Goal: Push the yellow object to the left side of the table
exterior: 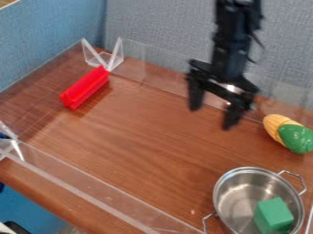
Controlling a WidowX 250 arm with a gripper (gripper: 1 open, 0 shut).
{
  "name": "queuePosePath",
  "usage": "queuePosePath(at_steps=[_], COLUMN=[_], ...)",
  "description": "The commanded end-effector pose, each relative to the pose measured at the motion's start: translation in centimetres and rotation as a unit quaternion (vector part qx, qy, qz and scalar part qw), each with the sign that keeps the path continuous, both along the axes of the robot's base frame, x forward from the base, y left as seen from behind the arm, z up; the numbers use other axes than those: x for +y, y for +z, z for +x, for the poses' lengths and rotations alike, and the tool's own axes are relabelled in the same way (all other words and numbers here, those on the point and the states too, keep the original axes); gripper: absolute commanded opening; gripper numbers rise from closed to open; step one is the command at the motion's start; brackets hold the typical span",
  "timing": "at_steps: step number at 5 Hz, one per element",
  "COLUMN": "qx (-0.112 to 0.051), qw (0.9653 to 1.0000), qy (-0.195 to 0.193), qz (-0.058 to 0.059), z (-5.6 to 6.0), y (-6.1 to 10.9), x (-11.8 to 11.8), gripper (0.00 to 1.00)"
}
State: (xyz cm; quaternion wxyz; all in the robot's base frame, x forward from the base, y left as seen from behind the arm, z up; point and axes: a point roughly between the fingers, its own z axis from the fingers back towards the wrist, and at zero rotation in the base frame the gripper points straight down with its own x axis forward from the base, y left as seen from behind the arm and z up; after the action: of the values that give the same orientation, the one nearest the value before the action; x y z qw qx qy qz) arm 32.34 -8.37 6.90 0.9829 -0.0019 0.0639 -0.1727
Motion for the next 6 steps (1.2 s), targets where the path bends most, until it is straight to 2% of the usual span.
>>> queuePosePath(at_steps=[1, 2, 3, 4, 6], qx=[-0.047, -0.054, -0.051, -0.038, -0.016], qw=[0.9986, 0.9983, 0.9971, 0.9959, 0.9971], qy=[-0.023, -0.021, -0.057, -0.081, -0.071], qz=[-0.004, 0.000, 0.005, 0.009, 0.021], z=[3.1, 4.4, 5.3, 5.6, 6.7], y=[1.7, 1.1, 0.2, -1.0, -2.7], x=[-4.5, -7.8, -9.5, -10.0, -9.1], gripper=[1.00, 1.00, 1.00, 1.00, 1.00])
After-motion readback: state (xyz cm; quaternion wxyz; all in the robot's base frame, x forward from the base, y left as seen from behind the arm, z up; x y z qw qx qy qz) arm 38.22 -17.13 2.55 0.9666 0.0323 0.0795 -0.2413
